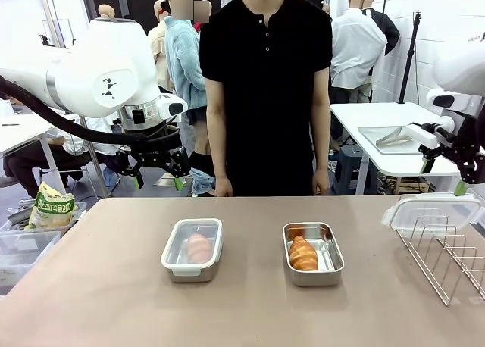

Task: Place the bread in airtight containers.
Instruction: Pick up one Airtight Container lid and hand it to the human, then release when the human grabs the Airtight Container lid.

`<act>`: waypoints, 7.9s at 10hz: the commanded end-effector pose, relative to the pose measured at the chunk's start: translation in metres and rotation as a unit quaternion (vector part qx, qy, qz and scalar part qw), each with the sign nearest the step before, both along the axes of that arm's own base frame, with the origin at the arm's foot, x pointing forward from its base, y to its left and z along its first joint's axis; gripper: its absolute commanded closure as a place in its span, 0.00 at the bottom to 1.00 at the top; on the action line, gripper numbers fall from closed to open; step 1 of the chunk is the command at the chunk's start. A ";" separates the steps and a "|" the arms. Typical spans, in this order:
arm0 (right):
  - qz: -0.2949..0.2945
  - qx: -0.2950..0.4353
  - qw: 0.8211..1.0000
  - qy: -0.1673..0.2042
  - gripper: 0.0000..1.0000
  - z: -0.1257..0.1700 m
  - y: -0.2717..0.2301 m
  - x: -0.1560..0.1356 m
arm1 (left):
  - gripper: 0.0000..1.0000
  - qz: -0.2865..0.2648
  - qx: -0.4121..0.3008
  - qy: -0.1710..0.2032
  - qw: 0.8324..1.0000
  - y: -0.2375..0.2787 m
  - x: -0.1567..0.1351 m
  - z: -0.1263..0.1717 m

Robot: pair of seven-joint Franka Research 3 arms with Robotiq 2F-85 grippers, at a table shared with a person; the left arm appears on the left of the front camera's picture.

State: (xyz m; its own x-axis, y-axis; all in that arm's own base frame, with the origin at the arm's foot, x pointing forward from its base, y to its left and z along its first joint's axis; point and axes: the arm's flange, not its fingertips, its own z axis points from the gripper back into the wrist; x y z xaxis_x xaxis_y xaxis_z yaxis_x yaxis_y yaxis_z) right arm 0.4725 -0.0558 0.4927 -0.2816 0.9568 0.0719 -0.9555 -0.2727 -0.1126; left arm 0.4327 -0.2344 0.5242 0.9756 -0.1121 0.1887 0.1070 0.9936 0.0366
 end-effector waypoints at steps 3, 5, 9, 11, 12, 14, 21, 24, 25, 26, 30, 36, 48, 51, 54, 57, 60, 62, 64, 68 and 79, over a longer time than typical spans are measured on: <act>-0.010 -0.034 0.998 -0.047 0.00 -0.019 0.004 0.007 | 0.00 0.000 -0.001 -0.001 1.000 0.002 -0.001 0.002; -0.023 -0.051 0.998 -0.039 0.00 -0.017 0.006 0.013 | 0.00 0.000 -0.001 -0.001 1.000 0.002 -0.001 0.002; -0.006 -0.026 0.999 -0.046 0.00 -0.012 0.001 0.011 | 0.00 0.000 -0.001 -0.001 1.000 0.002 -0.001 0.002; -0.007 -0.011 1.000 -0.003 0.00 -0.031 0.006 0.018 | 0.00 0.000 -0.001 -0.001 1.000 0.002 -0.001 0.002; -0.014 -0.014 1.000 -0.012 0.00 -0.038 0.005 0.017 | 0.00 0.000 -0.001 -0.001 1.000 0.002 -0.001 0.002; -0.020 -0.003 0.999 -0.028 0.00 -0.052 0.002 0.020 | 0.00 0.000 -0.001 -0.001 1.000 0.002 -0.001 0.002; -0.041 0.037 0.998 0.003 0.00 -0.083 -0.007 0.030 | 0.00 0.000 -0.001 -0.001 1.000 0.002 -0.001 0.002; -0.053 0.036 0.998 0.017 0.00 -0.090 -0.010 0.030 | 0.00 0.000 -0.001 -0.001 1.000 0.002 -0.001 0.002; -0.053 0.038 0.998 0.023 0.00 -0.094 -0.010 0.030 | 0.00 0.000 -0.001 -0.001 1.000 0.002 -0.001 0.002; -0.052 0.039 0.998 0.025 0.00 -0.096 -0.010 0.031 | 0.00 0.000 -0.001 -0.001 1.000 0.002 -0.001 0.002; -0.051 0.032 0.998 -0.002 0.27 -0.090 -0.010 0.028 | 0.00 0.000 -0.001 -0.001 1.000 0.002 -0.001 0.002; -0.050 0.026 0.998 -0.001 1.00 -0.087 -0.011 0.028 | 0.00 0.000 -0.001 -0.001 1.000 0.002 -0.001 0.002; -0.047 0.049 0.997 0.031 1.00 -0.019 -0.009 0.013 | 0.00 0.000 -0.001 -0.001 1.000 0.002 -0.001 0.002; -0.027 0.053 0.998 0.022 1.00 0.003 -0.005 0.003 | 0.00 0.000 -0.001 -0.001 1.000 0.002 -0.001 0.002; 0.010 0.048 0.999 -0.002 1.00 0.027 0.009 -0.008 | 0.00 0.000 -0.001 -0.001 1.000 0.002 -0.001 0.002; 0.070 0.016 0.994 -0.085 1.00 0.066 0.038 -0.013 | 0.00 0.000 -0.001 -0.001 1.000 0.002 -0.001 0.002; 0.193 0.024 0.959 -0.207 1.00 0.107 0.089 -0.005 | 0.00 0.000 -0.001 -0.001 1.000 0.002 -0.001 0.002; 0.271 0.050 0.926 -0.258 1.00 0.127 0.126 0.012 | 0.00 0.000 -0.001 -0.001 1.000 0.002 -0.001 0.002; 0.299 0.078 0.905 -0.293 1.00 0.144 0.147 0.027 | 0.00 0.000 -0.001 -0.001 1.000 0.002 -0.001 0.002; 0.311 0.118 0.886 -0.324 1.00 0.165 0.165 0.067 | 0.00 0.000 -0.001 -0.001 1.000 0.002 -0.001 0.002; 0.301 0.110 0.890 -0.324 1.00 0.165 0.170 0.062 | 0.00 0.000 -0.001 -0.001 1.000 0.002 -0.001 0.002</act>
State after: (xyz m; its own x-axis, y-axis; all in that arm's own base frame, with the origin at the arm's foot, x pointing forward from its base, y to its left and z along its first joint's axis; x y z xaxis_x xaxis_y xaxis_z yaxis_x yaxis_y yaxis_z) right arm 0.5373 0.1146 0.6591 -0.7891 0.6014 -0.1250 -0.3657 -0.6235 -0.6910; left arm 0.4326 -0.2346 0.5243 0.9755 -0.1124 0.1889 0.1074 0.9935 0.0367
